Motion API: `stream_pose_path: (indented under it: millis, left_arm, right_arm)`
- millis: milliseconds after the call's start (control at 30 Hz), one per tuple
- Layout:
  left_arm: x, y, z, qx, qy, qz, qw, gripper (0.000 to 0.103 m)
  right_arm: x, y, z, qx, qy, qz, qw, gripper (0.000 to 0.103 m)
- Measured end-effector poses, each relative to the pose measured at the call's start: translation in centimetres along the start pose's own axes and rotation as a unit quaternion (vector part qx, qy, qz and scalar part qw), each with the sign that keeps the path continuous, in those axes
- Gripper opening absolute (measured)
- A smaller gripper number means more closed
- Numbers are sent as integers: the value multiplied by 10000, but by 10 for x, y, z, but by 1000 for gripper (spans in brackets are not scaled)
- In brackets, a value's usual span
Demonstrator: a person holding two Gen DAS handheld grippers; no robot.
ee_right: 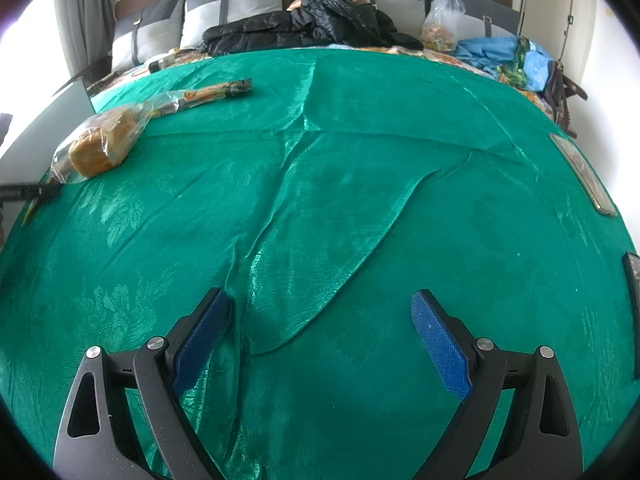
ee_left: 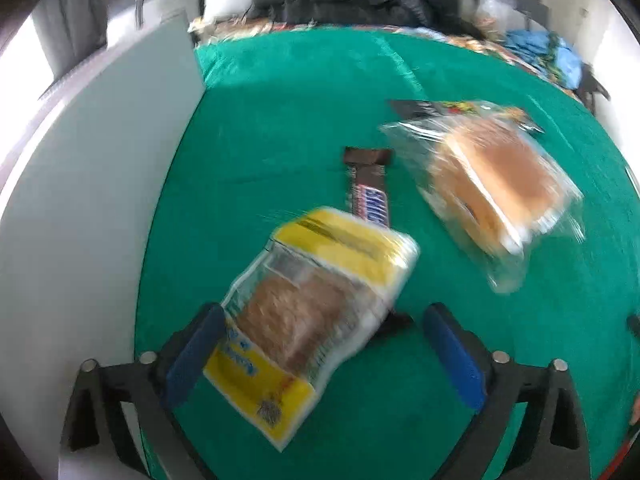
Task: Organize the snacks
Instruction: 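Lower the left tool onto the yellow dried-meat packet and close it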
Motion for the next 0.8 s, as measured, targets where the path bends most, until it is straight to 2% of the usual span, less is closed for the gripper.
stream_pose_path:
  millis: [33,100,167,200,267,333,500,567,667,700,767,800]
  left_arm:
    - [7,-8,7,-101,17,153,9998,89]
    - [31,-30,27,-399,-13,610,9973,74]
    - [52,-47,45,-576,-20,1019,9931,74]
    - [61,-53,51,-602,-87,1034,9928,74]
    - [68,-53,56,-452,-153,798,9957,79]
    - [67,-43,54,-38,-160,641,9978,82]
    - [52,-30,30,955,31,491,9942,82]
    - [45,-35,19,1049,70,273,9941,82]
    - [21,-41,12,904,231,-280,9952,82]
    - [18,-38,14,861,187,-494,9949,79]
    - [23,-34,19,945,-67,-471,9944,62]
    - [27,-33,23,940,-133,-399,9947,57]
  right_arm:
    - [0,0,0,0,0,0,10000,94]
    - [0,0,0,0,-1,0,10000,94]
    - [0,0,0,0,-1,0,10000,94]
    - [0,0,0,1,-1,1,10000,94]
    - [0,0,0,1,-1,2,10000,94]
    - [0,0,0,1,-1,3,10000,94]
    - [0,0,0,0,-2,1,10000,94]
    - [0,0,0,0,-2,1,10000,94]
    - [0,0,0,0,-3,1,10000,94]
    - [0,0,0,0,-3,1,10000,94]
    - [0,0,0,0,-3,1,10000,94]
    - [0,0,0,0,-3,1,10000,94]
Point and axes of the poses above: each gripper's, at about its wrist camera, not at the fingertips, and x roughly against the way its jaws point, y to its left, z to its underside, the point moved 5 cm from there along -x, roughly the way its jaws point, and after that the axes turned 12 degrees about -z, right-handed, at the moved point
